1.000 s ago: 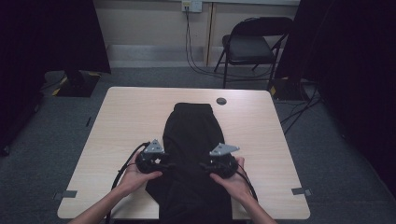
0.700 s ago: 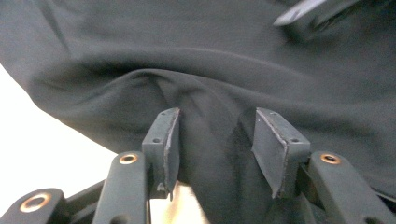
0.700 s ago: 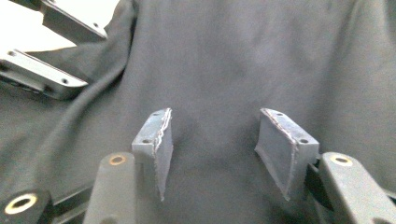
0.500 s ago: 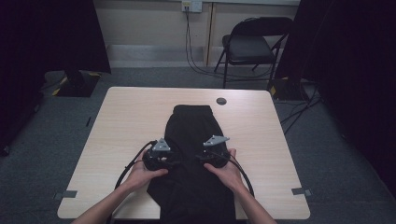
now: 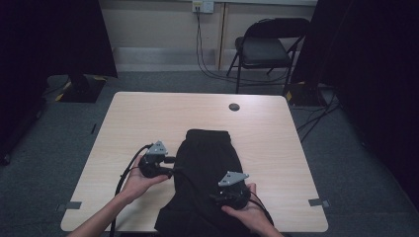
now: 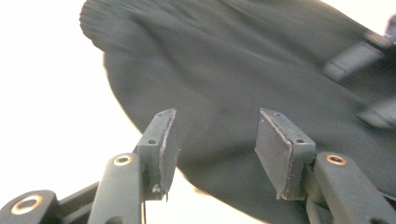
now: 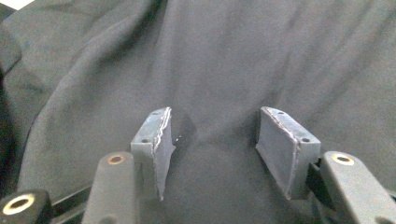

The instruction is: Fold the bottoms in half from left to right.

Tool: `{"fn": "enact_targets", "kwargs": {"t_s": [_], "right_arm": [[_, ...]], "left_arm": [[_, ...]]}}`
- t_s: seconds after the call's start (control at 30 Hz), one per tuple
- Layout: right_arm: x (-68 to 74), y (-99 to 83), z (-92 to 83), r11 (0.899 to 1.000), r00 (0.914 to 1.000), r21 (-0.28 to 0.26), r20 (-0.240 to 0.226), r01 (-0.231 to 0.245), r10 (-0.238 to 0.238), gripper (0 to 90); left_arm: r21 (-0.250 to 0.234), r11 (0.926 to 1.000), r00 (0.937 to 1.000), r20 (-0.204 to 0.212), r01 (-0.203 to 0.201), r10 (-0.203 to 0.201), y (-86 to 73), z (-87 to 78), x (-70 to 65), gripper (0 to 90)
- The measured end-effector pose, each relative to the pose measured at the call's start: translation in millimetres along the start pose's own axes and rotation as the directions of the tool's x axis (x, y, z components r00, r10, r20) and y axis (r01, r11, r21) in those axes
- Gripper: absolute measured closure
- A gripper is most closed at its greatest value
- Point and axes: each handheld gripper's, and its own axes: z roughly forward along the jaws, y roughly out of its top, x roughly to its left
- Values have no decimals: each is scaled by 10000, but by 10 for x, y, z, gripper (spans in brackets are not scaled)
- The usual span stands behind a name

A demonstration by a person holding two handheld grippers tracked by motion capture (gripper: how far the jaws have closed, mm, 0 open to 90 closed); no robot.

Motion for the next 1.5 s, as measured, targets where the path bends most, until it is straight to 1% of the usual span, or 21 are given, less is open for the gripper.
{"fn": "enact_targets", "kwargs": {"t_s": [0.07, 0.13, 0.17, 0.2, 0.23, 0.27, 0.3, 0.37, 0.4, 0.43, 0.5, 0.57, 0.63, 0.73, 0.9, 1.03, 1.13, 1.23, 1.33, 1.4, 1.5], "right_arm": [[15, 5, -31, 9997, 10000, 248, -90, 28, -25, 444], [-53, 57, -48, 9997, 9999, 236, -165, -31, 35, 397], [-53, 57, -48, 9997, 9999, 236, -165, -31, 35, 397], [-182, 148, -101, 9990, 9995, -353, 164, -265, 271, 382], [-182, 148, -101, 9990, 9995, -353, 164, -265, 271, 382], [-357, 260, -150, 9949, 9966, -918, 668, -413, 476, 373], [-357, 260, -150, 9949, 9966, -918, 668, -413, 476, 373], [-576, 369, -143, 9914, 9899, -1150, 1189, -630, 767, 352], [-696, 416, -120, 9887, 9871, -1219, 1229, -877, 1027, 342], [-810, 458, -88, 9870, 9832, -1235, 1378, -1026, 1195, 341], [-1035, 517, -4, 9797, 9720, -1418, 1677, -1416, 1648, 338], [-1177, 527, 85, 9743, 9595, -1360, 1944, -1797, 2041, 339], [-1294, 494, 206, 9647, 9533, -1437, 1776, -2206, 2444, 342], [-1343, 446, 323, 9612, 9508, -1332, 1657, -2414, 2617, 338], [-1364, 421, 421, 9711, 9568, -1066, 1781, -2135, 2298, 361], [-1367, 401, 467, 9724, 9578, -1005, 1779, -2104, 2256, 364], [-1334, 410, 473, 9749, 9617, -1001, 1716, -1986, 2136, 449], [-1284, 423, 483, 9761, 9632, -1017, 1710, -1919, 2071, 517], [-1273, 422, 480, 9707, 9631, -1110, 1431, -2131, 2278, 635], [-1261, 427, 478, 9689, 9656, -1084, 1127, -2224, 2342, 720], [-1250, 432, 470, 9675, 9684, -964, 652, -2339, 2407, 812]], "left_arm": [[-32, 10000, 9985, -545, -61, 59, 13, 91, 71, 471], [218, 9990, 9981, -497, 389, -378, 45, 204, 222, 451], [218, 9990, 9981, -497, 389, -378, 45, 204, 222, 451], [-208, 9979, 9958, -662, 617, -629, 57, 217, 283, 451], [-208, 9979, 9958, -662, 617, -629, 57, 217, 283, 447], [-71, 9962, 9946, -567, 865, -867, 80, 236, 328, 430], [36, 9963, 9948, -548, 860, -857, 101, 258, 351, 430], [-211, 9972, 9935, -871, 716, -732, 145, 287, 366, 432], [-365, 9940, 9918, -715, 1036, -1060, 169, 307, 369, 434], [-275, 9929, 9909, -660, 1160, -1176, 193, 337, 361, 428], [38, 9965, 9934, -796, 836, -831, 227, 406, 322, 425], [68, 9965, 9941, -696, 838, -831, 243, 478, 309, 425], [105, 9968, 9935, -828, 788, -776, 252, 537, 305, 425], [261, 9962, 9922, -954, 828, -799, 235, 604, 335, 411], [288, 9957, 9917, -964, 882, -850, 206, 641, 356, 370], [426, 9953, 9906, -1093, 871, -820, 175, 655, 371, 356], [367, 9946, 9884, -1207, 974, -924, 143, 664, 388, 352], [313, 9974, 9884, -1393, 648, -598, 127, 670, 348, 392], [143, 9980, 9923, -1082, 618, -599, 108, 662, 322, 492], [-51, 9952, 9926, -720, 981, -982, 89, 651, 333, 551], [-172, 9940, 9935, -336, 1082, -1087, 52, 630, 335, 690]]}}
